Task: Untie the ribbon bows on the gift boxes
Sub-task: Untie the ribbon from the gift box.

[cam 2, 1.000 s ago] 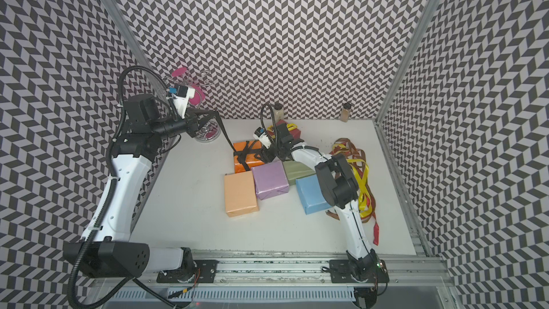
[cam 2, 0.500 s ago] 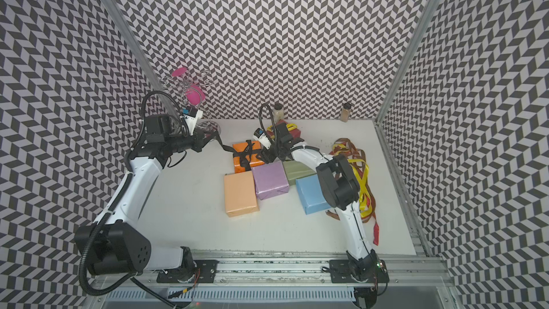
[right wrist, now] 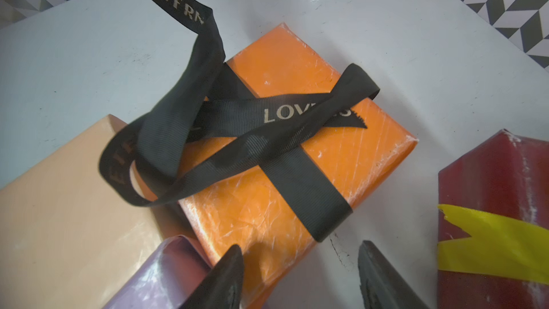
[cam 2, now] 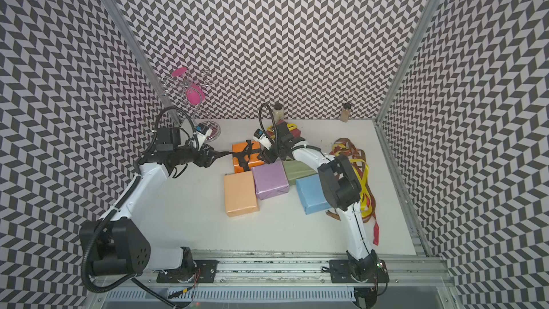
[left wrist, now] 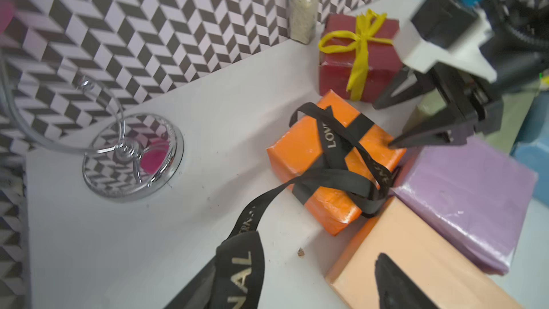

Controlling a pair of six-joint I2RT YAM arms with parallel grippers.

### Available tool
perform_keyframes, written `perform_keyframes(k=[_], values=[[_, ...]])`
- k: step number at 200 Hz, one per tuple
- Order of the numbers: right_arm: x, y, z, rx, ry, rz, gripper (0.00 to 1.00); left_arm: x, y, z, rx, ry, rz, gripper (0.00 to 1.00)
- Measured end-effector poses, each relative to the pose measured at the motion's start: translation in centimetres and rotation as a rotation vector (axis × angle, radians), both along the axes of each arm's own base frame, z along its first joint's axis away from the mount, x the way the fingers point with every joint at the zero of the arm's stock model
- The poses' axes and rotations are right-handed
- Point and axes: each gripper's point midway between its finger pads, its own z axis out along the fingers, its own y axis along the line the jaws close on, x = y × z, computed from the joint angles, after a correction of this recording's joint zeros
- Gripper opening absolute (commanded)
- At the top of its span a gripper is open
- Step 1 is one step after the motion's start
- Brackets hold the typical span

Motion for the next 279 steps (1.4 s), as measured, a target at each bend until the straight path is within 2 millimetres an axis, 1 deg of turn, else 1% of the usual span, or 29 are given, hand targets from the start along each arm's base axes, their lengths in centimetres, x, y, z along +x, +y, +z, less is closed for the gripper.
perform_keyframes(k=[15,27,42,65,87,99,111,130,151,161,184,198,209,224,249,268,279], values=[[0.0,0.0,0.2,0.002,-0.002,0.0,0.62,-1.2,-2.6,0.0,0.058,-0.045,-0.071,0.89],[-0.1,0.0,0.4,0.004,-0.004,0.001,0.62,-1.8,-3.6,0.0,0.081,-0.067,-0.098,0.9],[-0.1,0.0,0.6,0.007,-0.006,0.003,0.63,-1.5,-3.4,0.2,0.101,-0.087,-0.08,0.91],[-0.2,0.0,0.6,0.009,-0.001,0.007,0.63,-0.6,-1.8,1.0,0.117,-0.121,-0.008,0.96],[-0.3,0.1,0.6,0.011,0.001,0.009,0.63,-0.5,-1.0,2.4,0.114,-0.155,0.016,0.95],[-0.3,0.1,0.6,0.012,0.002,0.01,0.63,-0.7,-1.2,3.0,0.118,-0.172,-0.01,0.91],[-0.3,0.1,0.7,0.012,0.002,0.011,0.63,-1.3,-1.9,3.2,0.118,-0.181,-0.062,0.89],[-0.4,0.1,0.7,0.011,0.007,0.012,0.63,-2.0,-3.3,2.5,0.121,-0.182,-0.142,0.85],[-0.8,-0.1,0.8,0.008,0.012,0.013,0.63,-2.9,-4.4,0.6,0.117,-0.153,-0.21,0.82],[-0.9,-0.2,1.1,0.009,0.01,0.013,0.63,-2.8,-4.6,-0.3,0.114,-0.135,-0.229,0.81],[-1.0,-0.3,1.6,0.014,0.004,0.013,0.63,-1.4,-5.0,-2.5,0.106,-0.083,-0.231,0.76],[-1.0,-0.3,1.6,0.014,0.004,0.013,0.63,-0.1,-5.1,-3.9,0.097,-0.042,-0.216,0.71],[-1.0,-0.3,1.6,0.013,0.006,0.013,0.63,1.1,-5.3,-4.8,0.088,-0.011,-0.203,0.7],[-1.1,-0.3,1.6,0.012,0.008,0.013,0.63,2.8,-5.6,-5.3,0.072,0.013,-0.192,0.66],[-1.1,-0.3,1.5,0.01,0.01,0.012,0.63,5.6,-6.4,-5.2,0.056,0.019,-0.175,0.61],[-1.1,-0.4,1.4,0.008,0.013,0.012,0.63,6.8,-6.8,-5.7,0.051,0.035,-0.156,0.55],[-1.2,-0.4,1.3,0.006,0.016,0.012,0.63,7.3,-7.0,-6.3,0.053,0.053,-0.139,0.54]])
